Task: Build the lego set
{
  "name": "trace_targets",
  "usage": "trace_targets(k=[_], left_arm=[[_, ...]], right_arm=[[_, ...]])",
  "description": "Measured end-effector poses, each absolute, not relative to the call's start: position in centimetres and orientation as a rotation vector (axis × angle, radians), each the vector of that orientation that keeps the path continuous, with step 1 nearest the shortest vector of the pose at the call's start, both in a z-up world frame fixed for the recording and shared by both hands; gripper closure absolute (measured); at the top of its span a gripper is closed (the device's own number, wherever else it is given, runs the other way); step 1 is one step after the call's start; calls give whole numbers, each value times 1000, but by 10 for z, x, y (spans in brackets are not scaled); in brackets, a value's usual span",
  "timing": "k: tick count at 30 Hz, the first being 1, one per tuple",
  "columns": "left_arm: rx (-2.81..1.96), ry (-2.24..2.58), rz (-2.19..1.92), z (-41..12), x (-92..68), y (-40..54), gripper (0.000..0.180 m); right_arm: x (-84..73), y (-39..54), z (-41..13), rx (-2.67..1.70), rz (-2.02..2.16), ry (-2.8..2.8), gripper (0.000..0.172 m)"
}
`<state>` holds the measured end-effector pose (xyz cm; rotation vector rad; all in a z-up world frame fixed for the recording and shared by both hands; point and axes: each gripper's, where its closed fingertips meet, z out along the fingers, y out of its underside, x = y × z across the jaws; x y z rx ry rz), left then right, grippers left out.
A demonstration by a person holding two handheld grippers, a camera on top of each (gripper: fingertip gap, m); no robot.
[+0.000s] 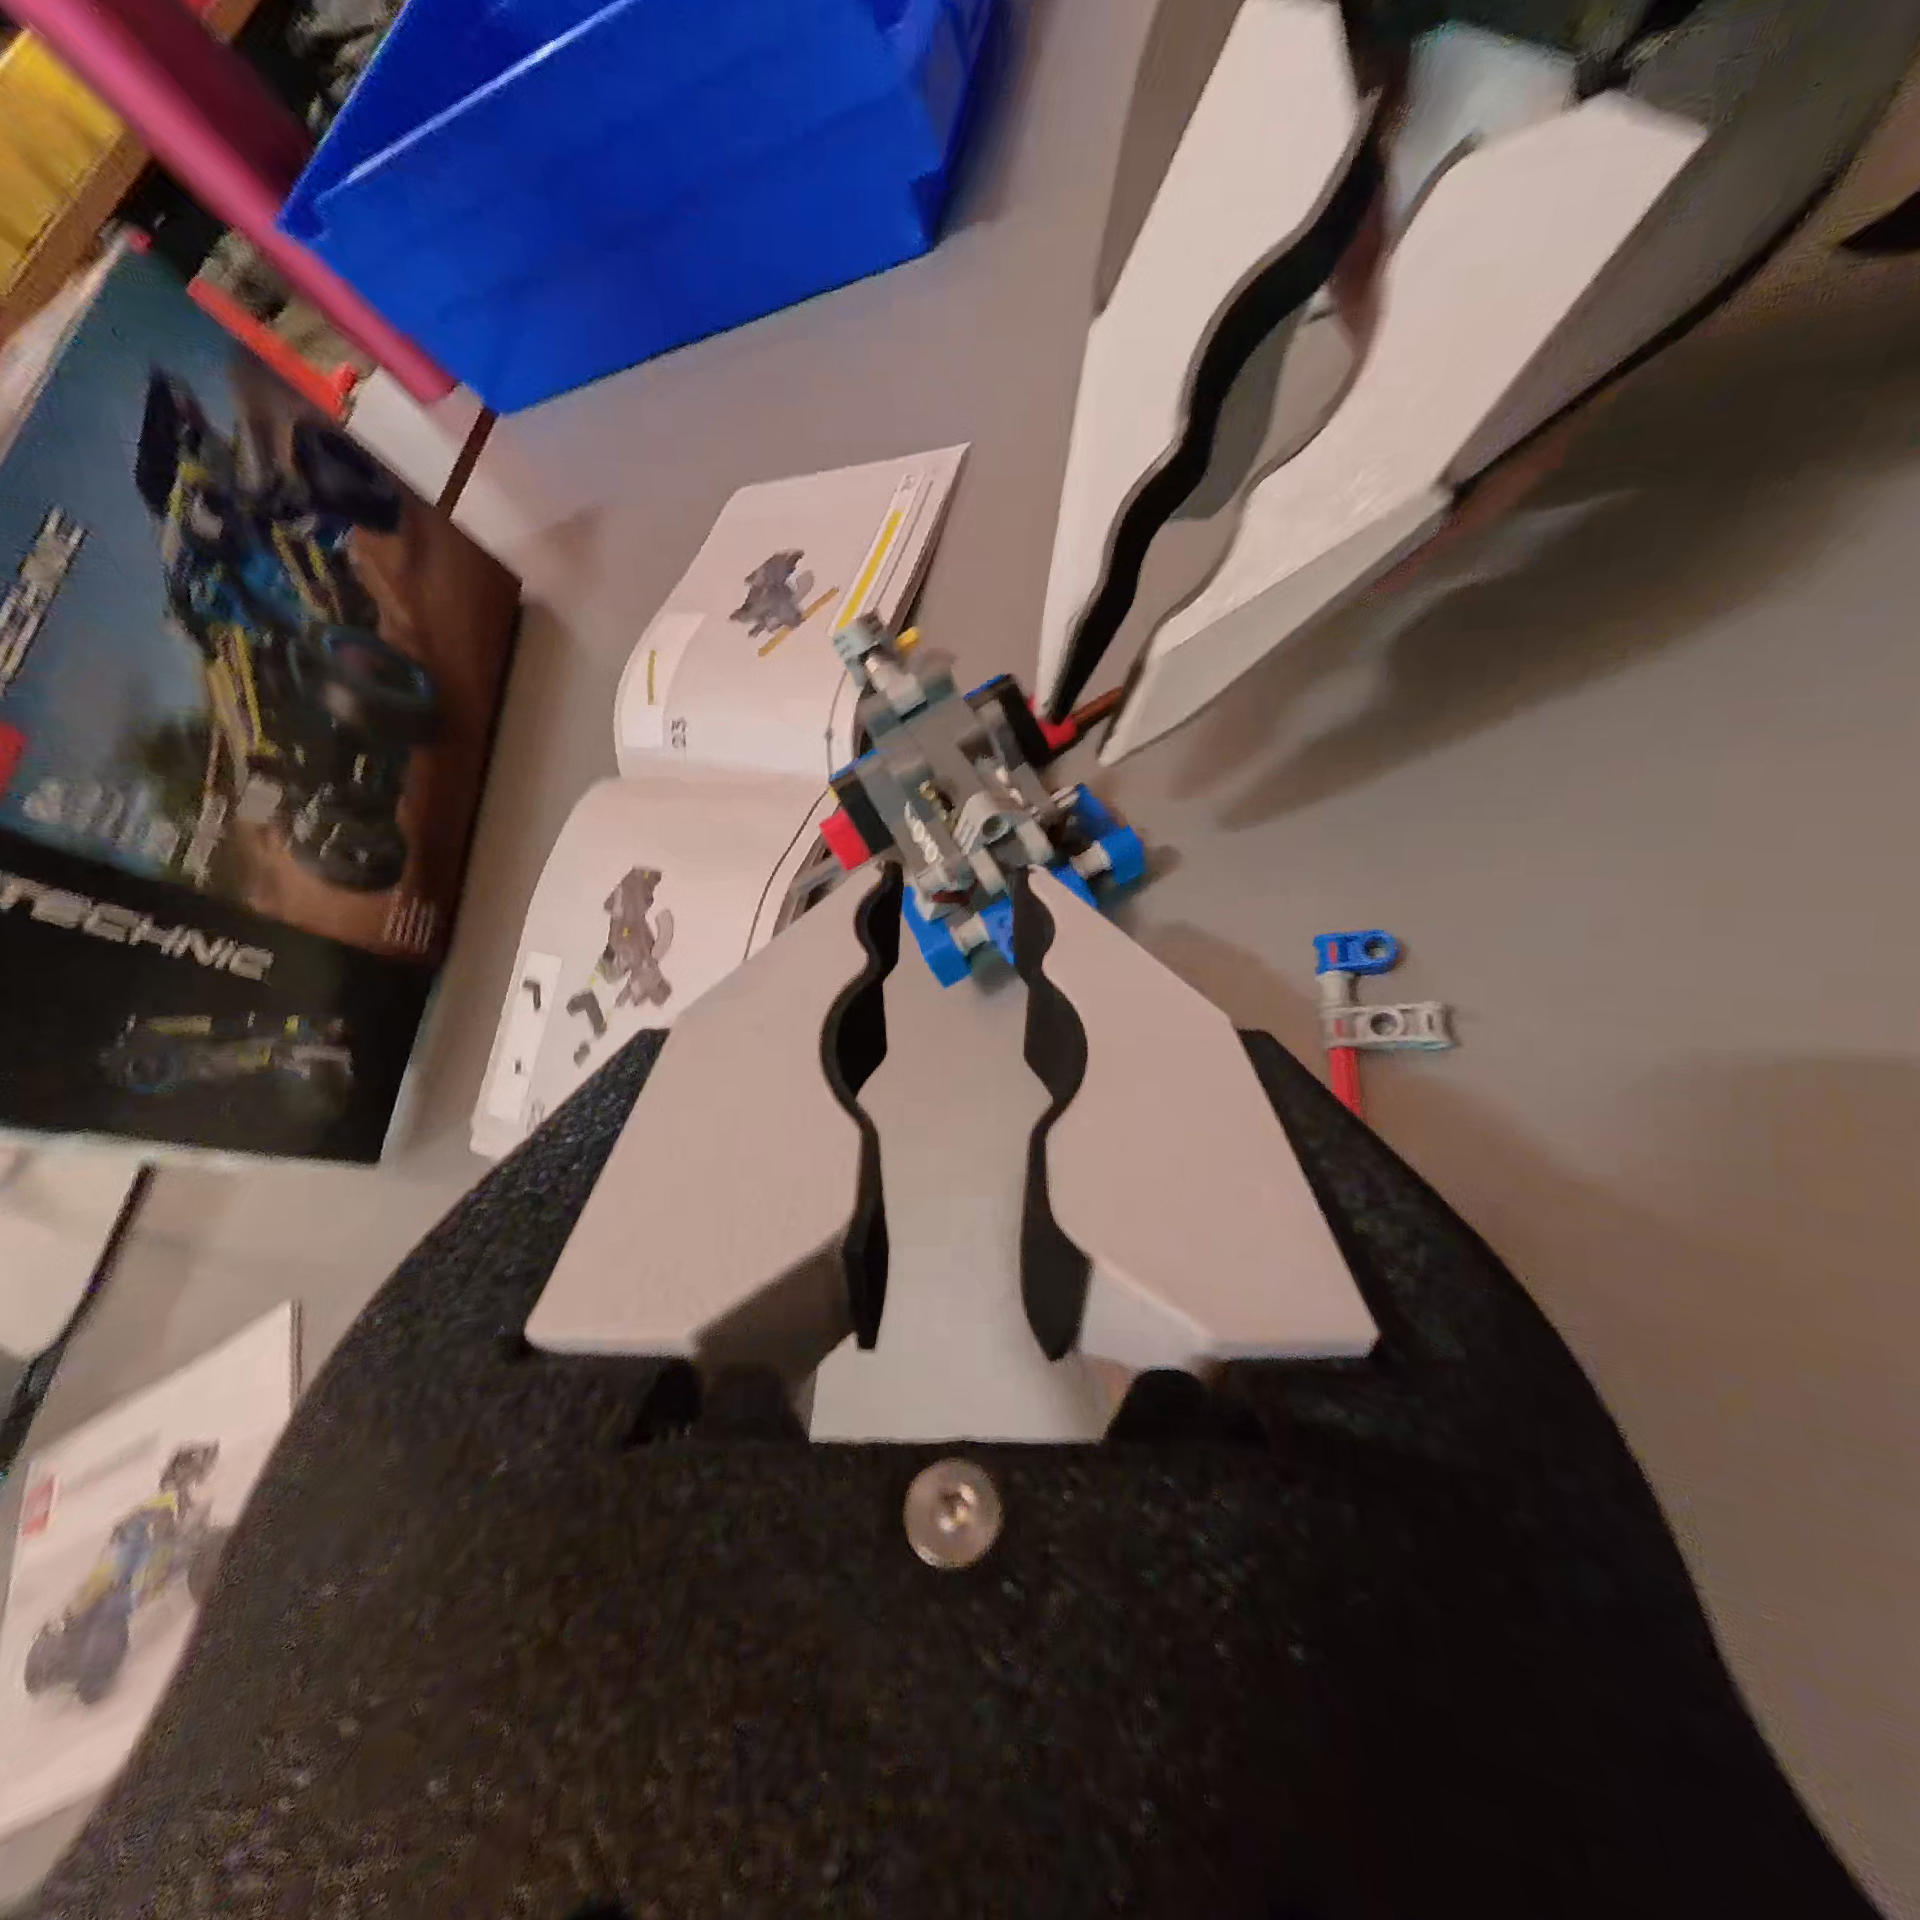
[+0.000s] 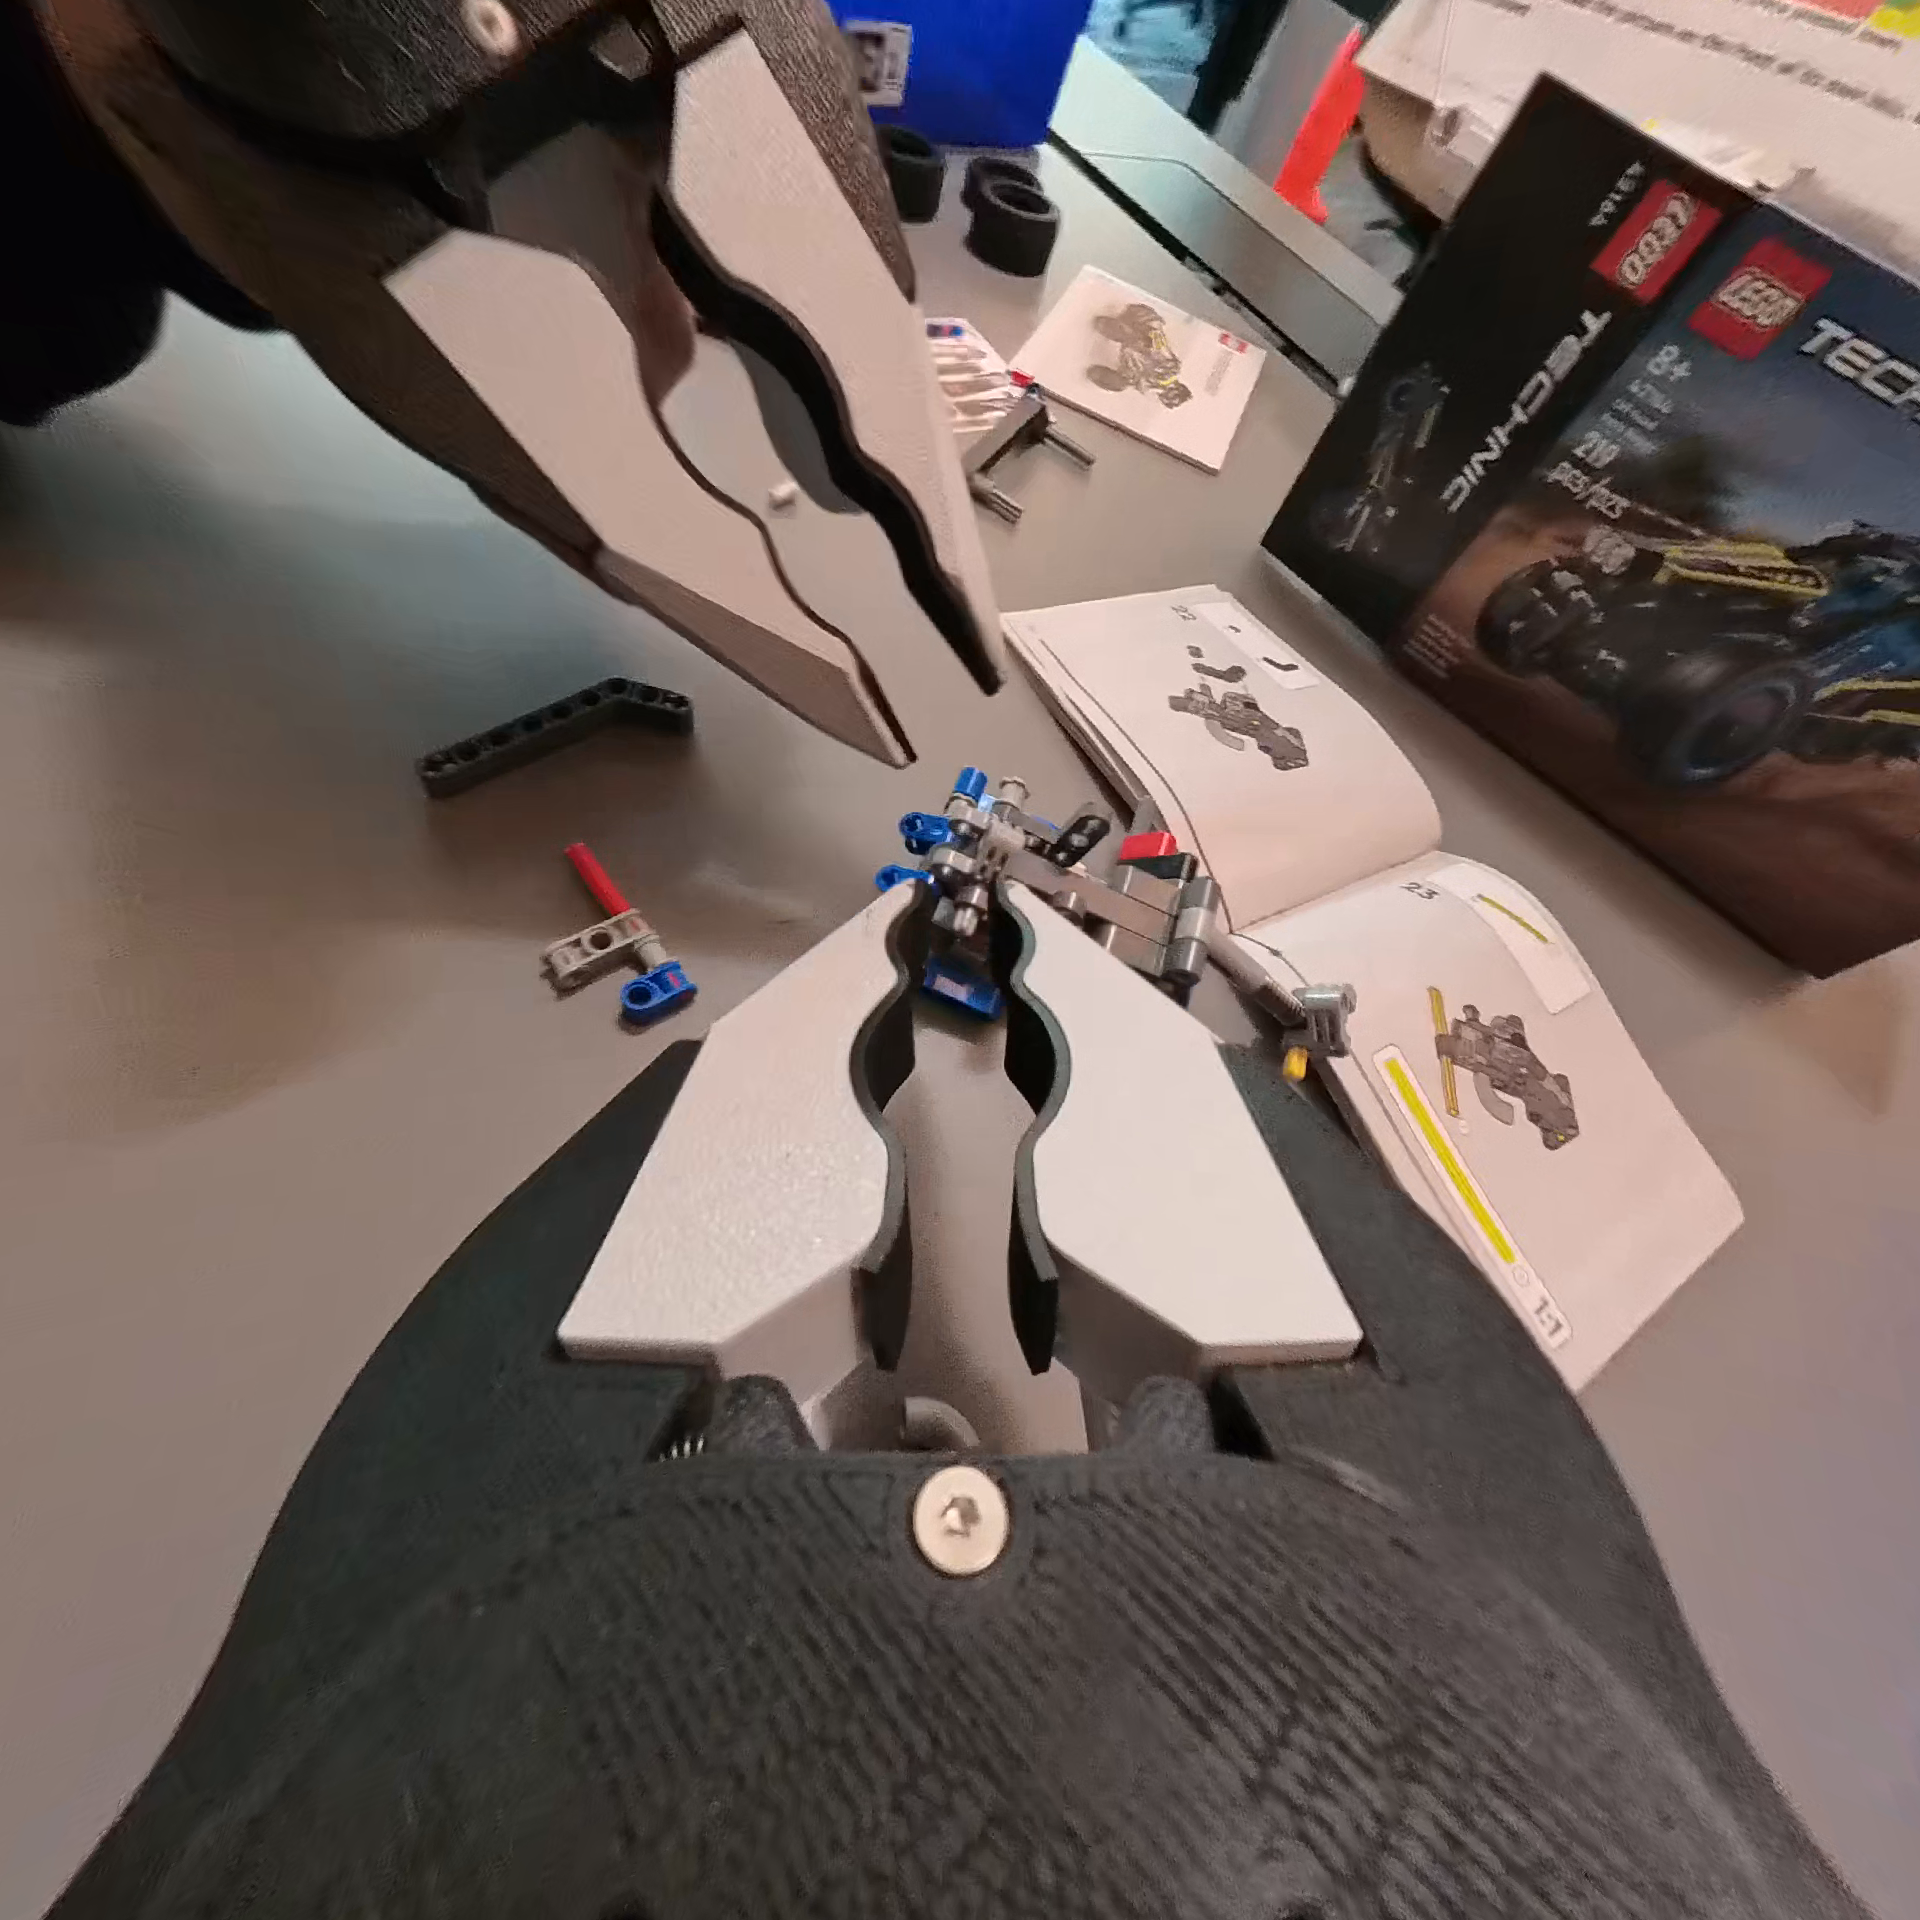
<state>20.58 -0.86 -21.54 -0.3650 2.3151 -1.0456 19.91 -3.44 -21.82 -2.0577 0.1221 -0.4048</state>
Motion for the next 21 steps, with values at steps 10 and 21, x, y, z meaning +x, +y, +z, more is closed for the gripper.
trace_targets(k=[10,21], left_arm=[[-44,2540,-1070,-219,210,-15,165],[164,2697,-1042,-225,213,-27,169]], right_arm=[[215,-55,-219,-2092,-494,201,155],[217,-43,-230,-2116,-368,-269,151]])
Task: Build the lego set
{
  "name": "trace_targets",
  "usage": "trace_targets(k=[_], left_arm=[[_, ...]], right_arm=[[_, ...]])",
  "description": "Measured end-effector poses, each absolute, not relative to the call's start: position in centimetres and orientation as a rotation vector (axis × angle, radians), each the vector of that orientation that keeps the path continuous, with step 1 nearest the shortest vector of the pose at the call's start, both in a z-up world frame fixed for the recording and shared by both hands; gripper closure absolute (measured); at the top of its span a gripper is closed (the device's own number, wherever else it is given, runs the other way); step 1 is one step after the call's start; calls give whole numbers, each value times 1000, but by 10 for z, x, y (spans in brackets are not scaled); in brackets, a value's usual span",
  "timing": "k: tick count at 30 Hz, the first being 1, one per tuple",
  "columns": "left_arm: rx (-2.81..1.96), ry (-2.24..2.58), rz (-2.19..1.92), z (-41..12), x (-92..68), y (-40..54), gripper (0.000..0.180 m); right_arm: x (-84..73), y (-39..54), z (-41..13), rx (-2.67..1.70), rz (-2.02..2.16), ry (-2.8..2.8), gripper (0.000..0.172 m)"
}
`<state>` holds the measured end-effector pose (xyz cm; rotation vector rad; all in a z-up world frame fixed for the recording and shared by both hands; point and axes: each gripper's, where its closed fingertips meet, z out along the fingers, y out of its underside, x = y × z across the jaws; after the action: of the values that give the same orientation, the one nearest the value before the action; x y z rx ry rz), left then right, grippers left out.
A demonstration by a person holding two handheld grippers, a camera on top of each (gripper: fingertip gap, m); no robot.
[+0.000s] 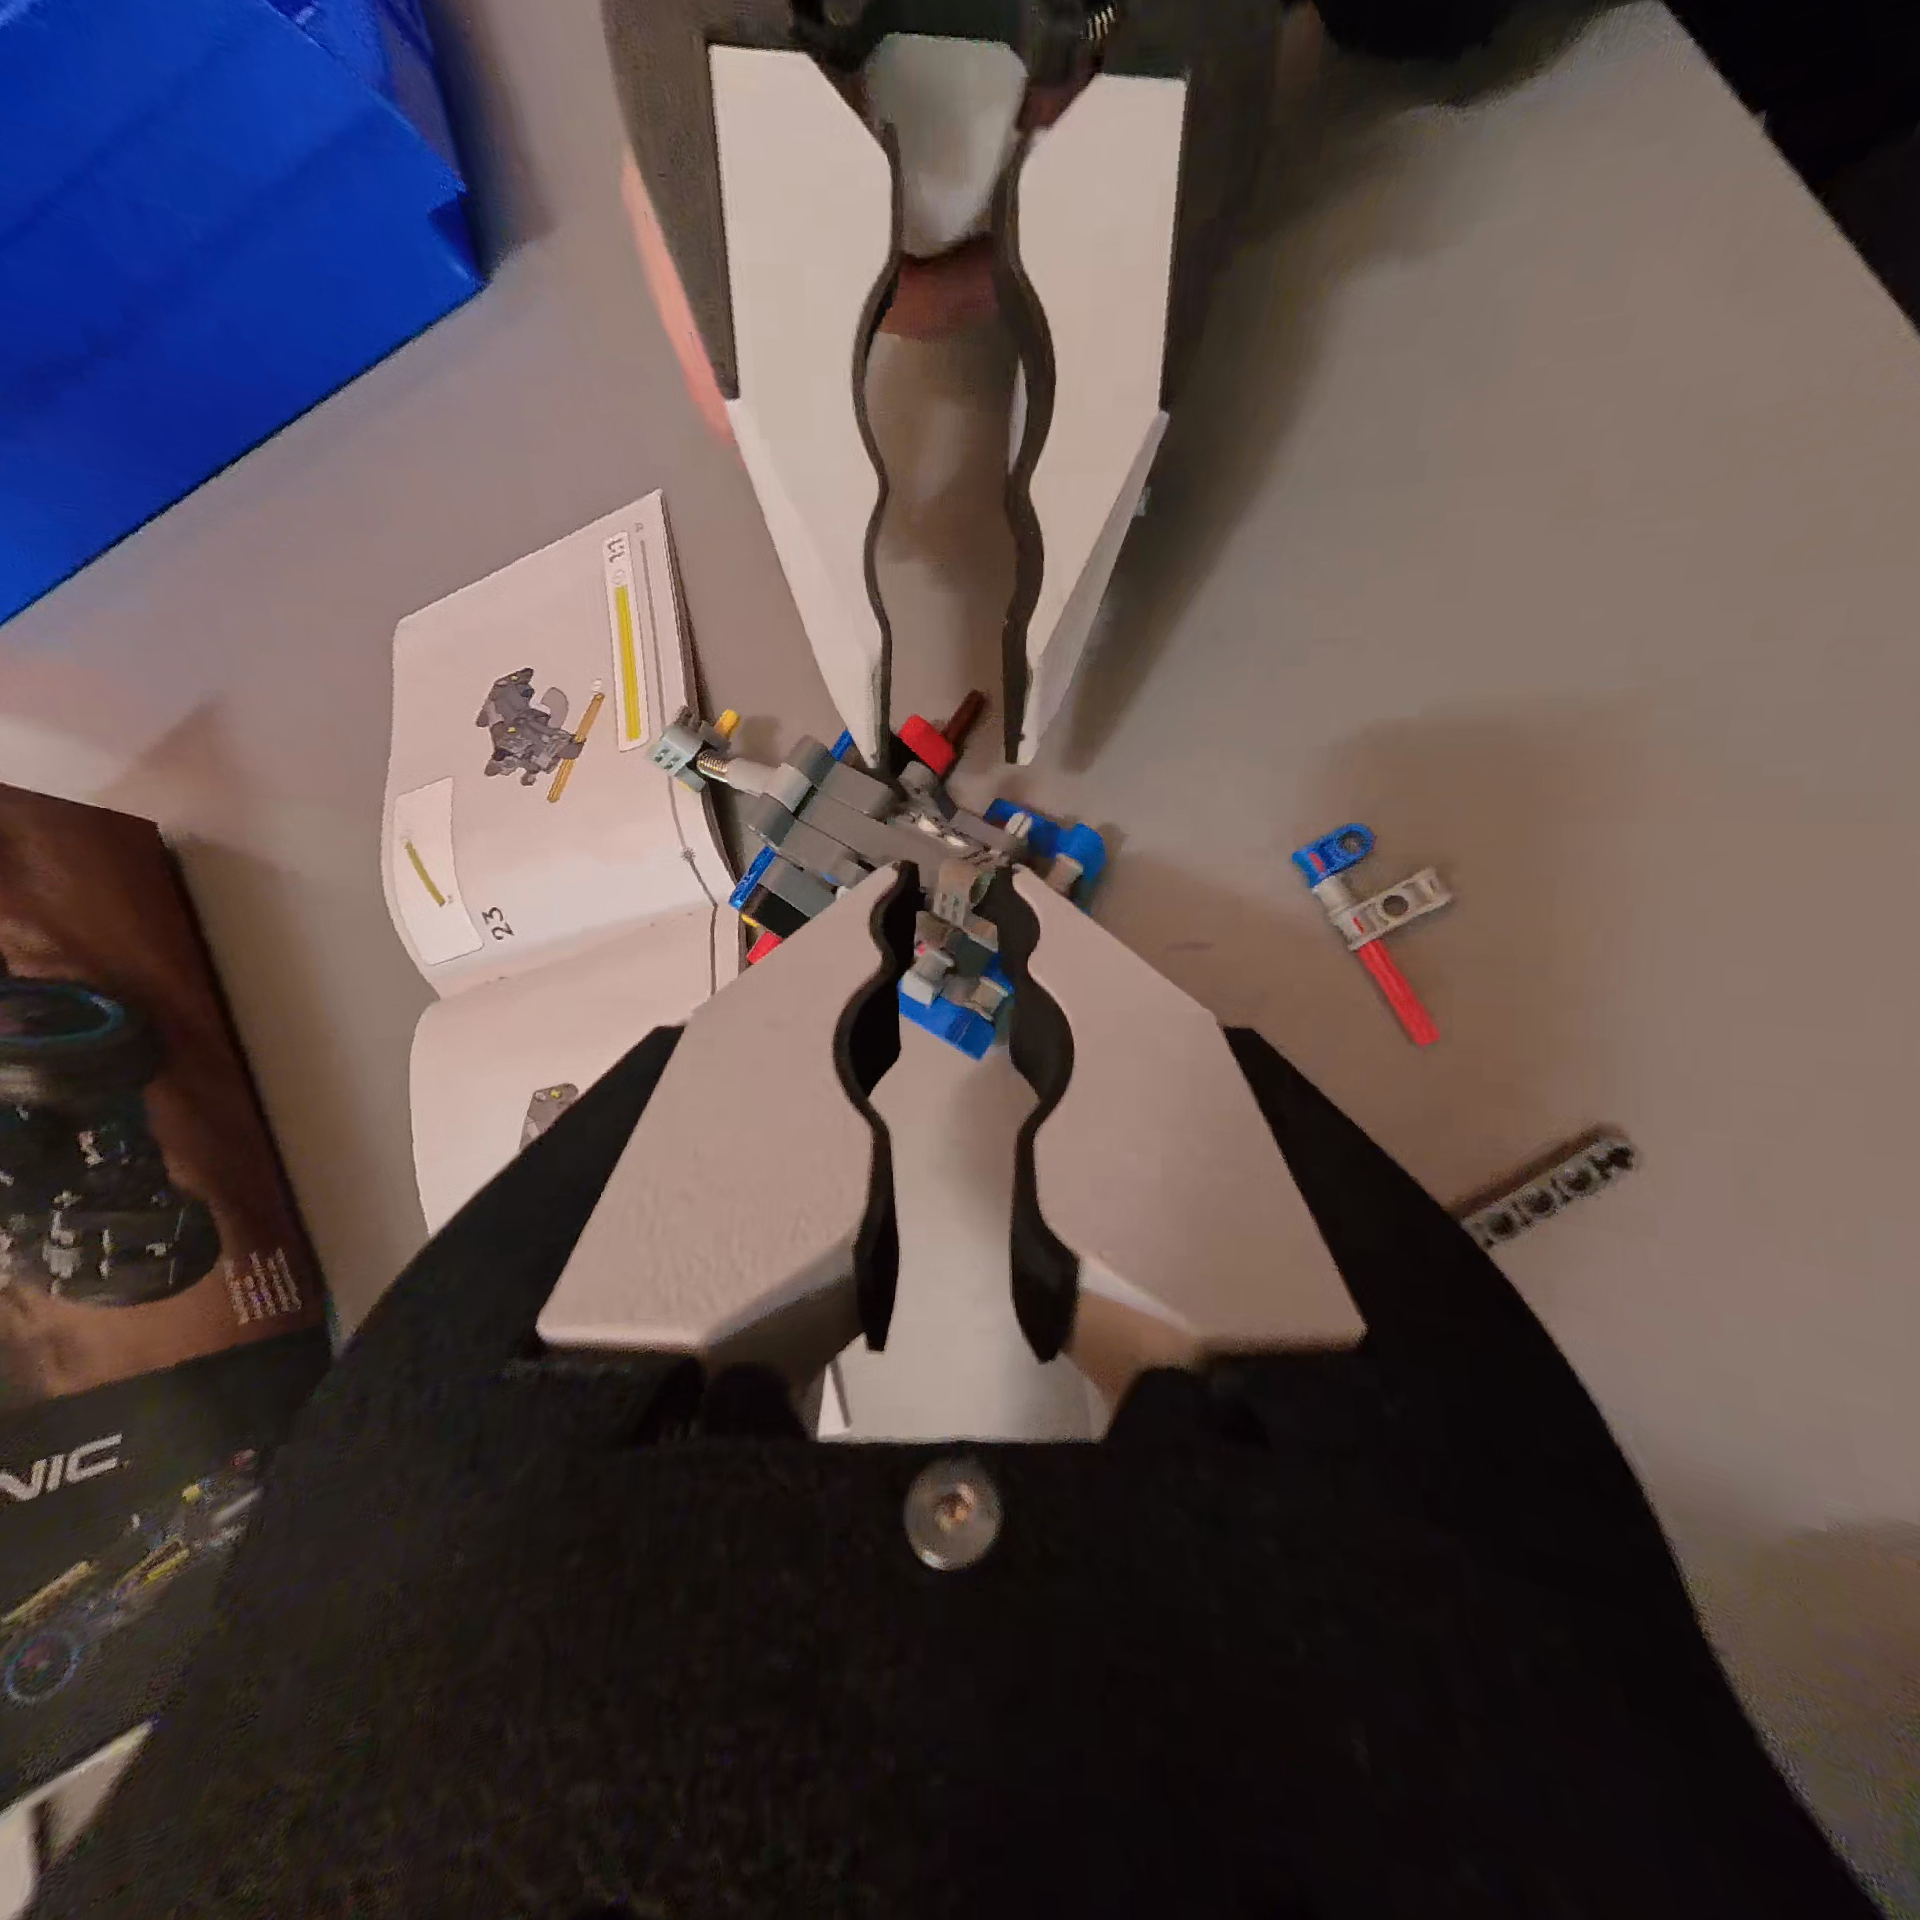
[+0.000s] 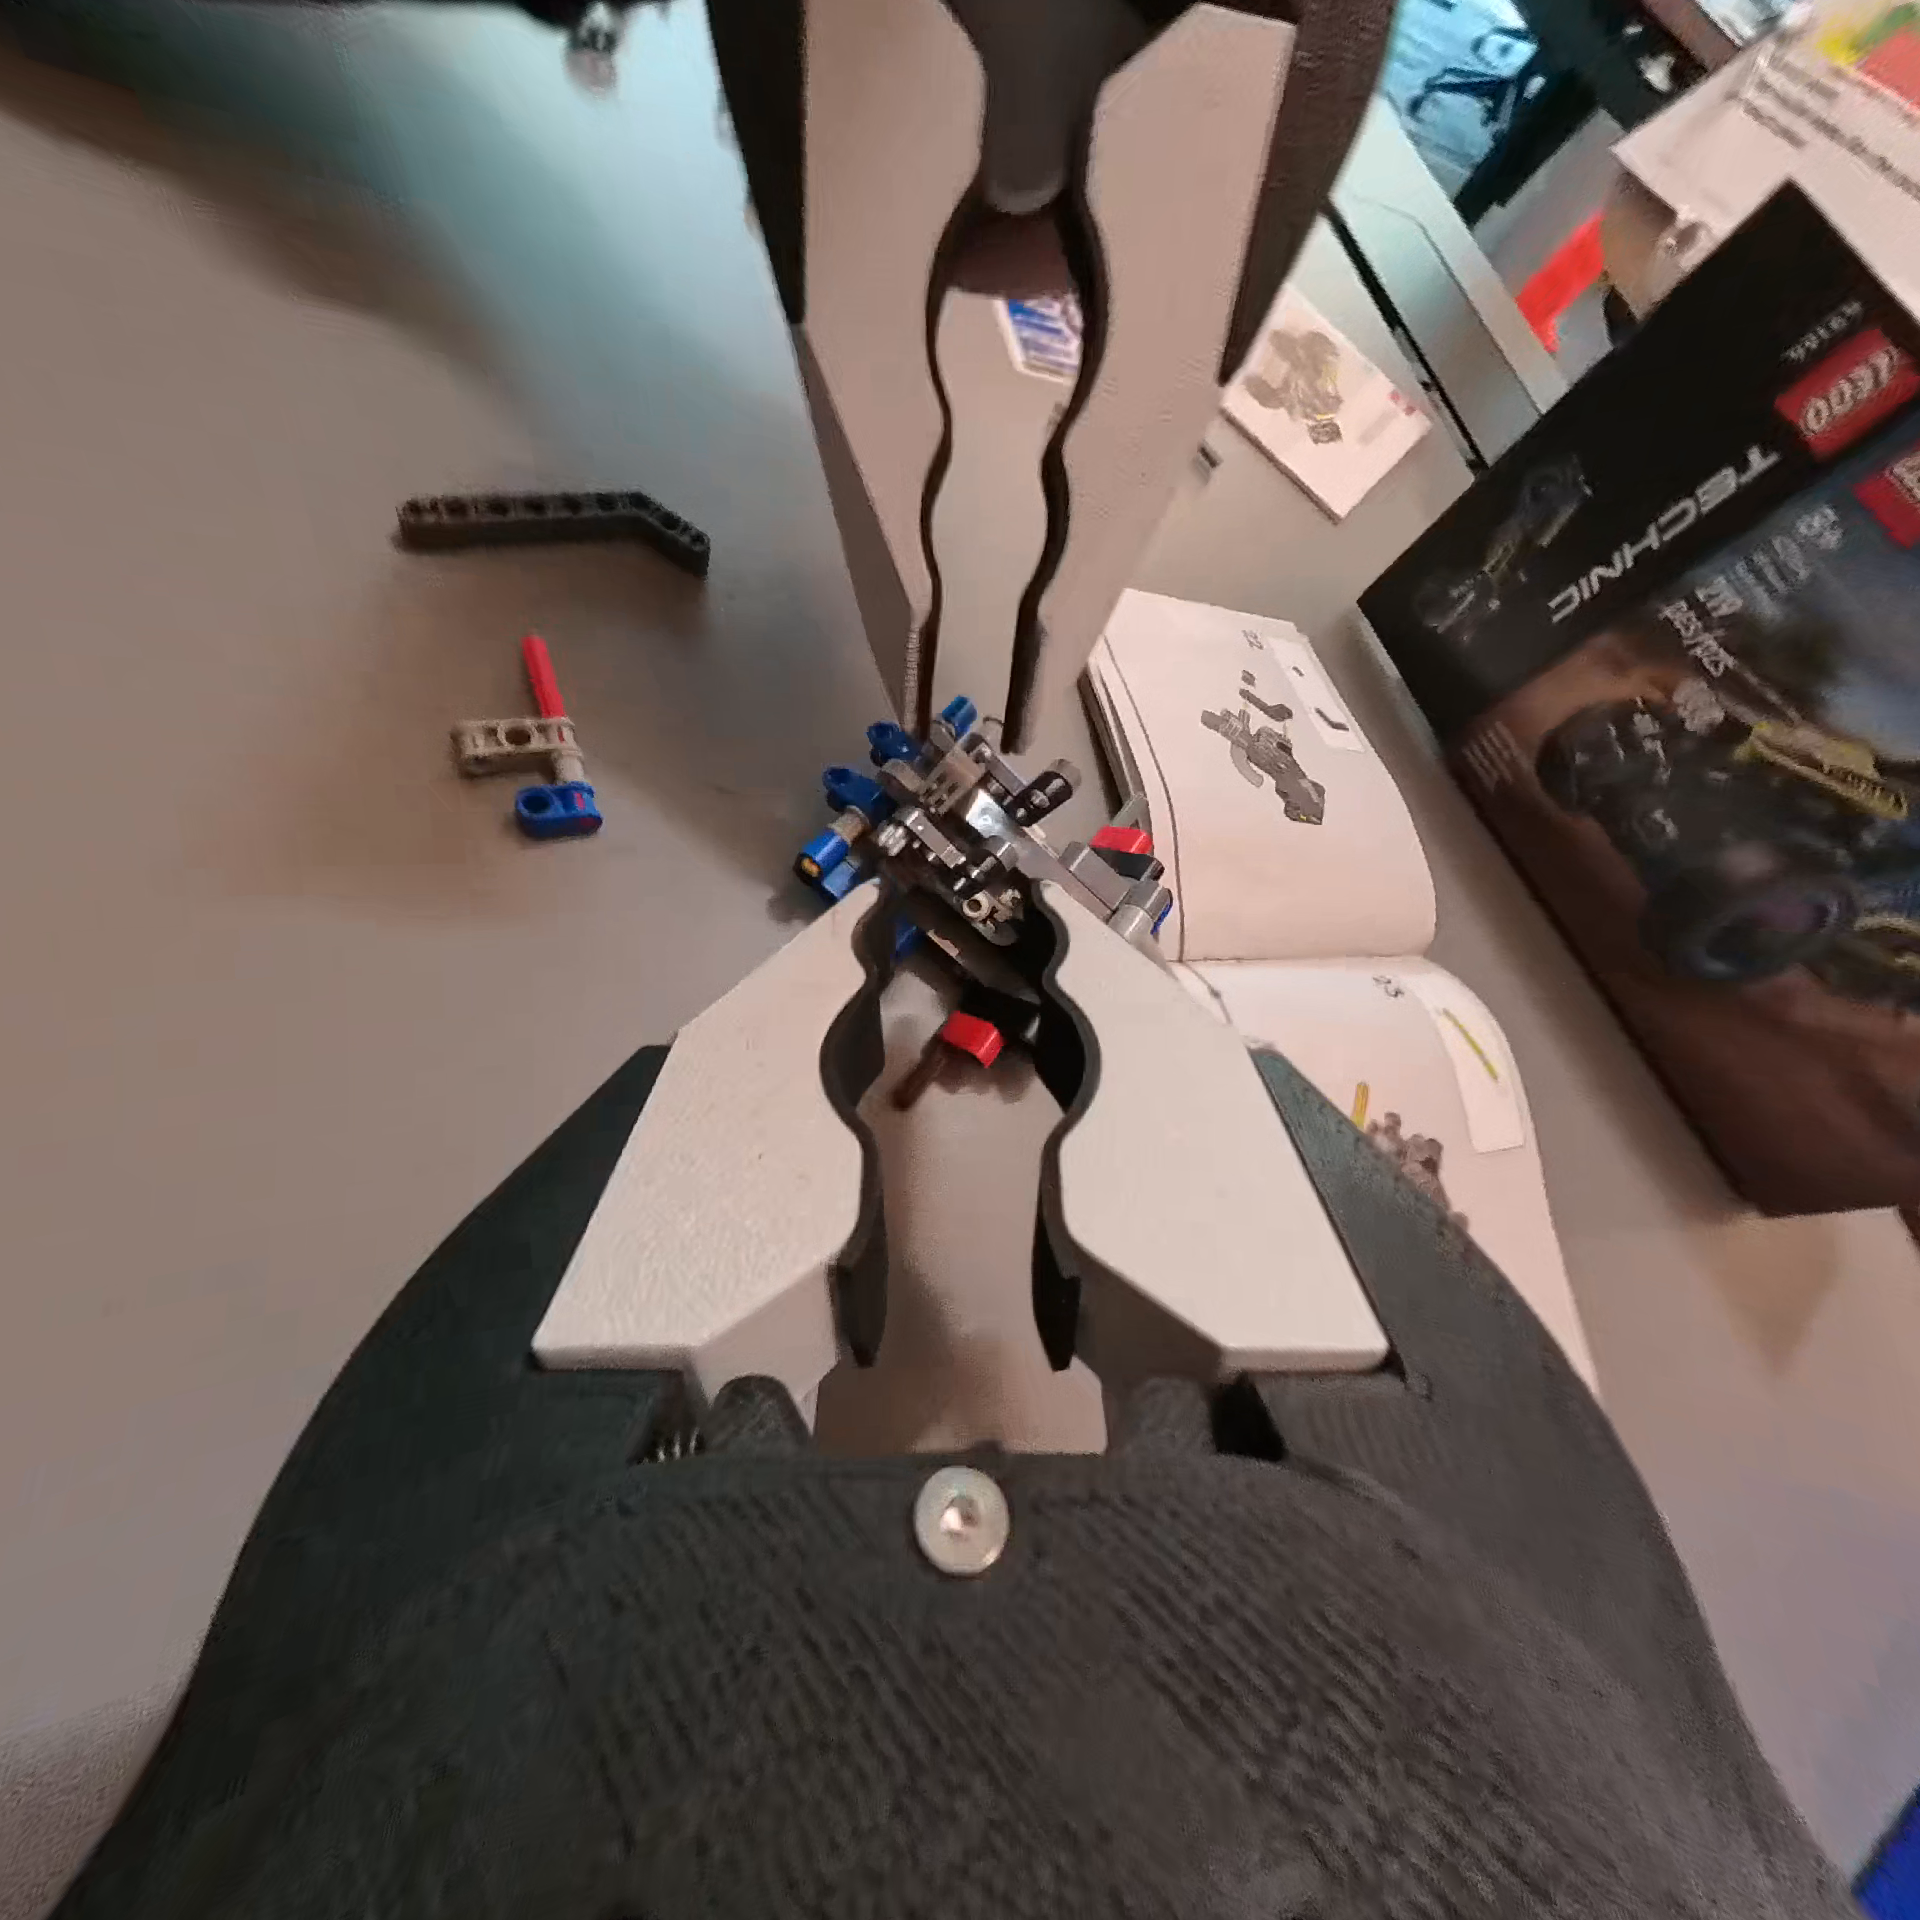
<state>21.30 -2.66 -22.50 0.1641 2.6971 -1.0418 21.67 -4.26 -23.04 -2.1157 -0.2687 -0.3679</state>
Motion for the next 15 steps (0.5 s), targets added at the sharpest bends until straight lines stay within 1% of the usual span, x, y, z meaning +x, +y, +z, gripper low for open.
trace_targets(k=[2,11,15], left_arm=[[199,2713,-995,-229,218,-27,168],[315,2833,-968,-236,209,-28,172],[329,2829,-955,-236,210,-28,174]], right_arm=[[219,-43,-233,-2141,-377,-352,150],[211,-29,-232,-2102,-477,-693,161],[208,-33,-228,-2106,-524,-800,162]])
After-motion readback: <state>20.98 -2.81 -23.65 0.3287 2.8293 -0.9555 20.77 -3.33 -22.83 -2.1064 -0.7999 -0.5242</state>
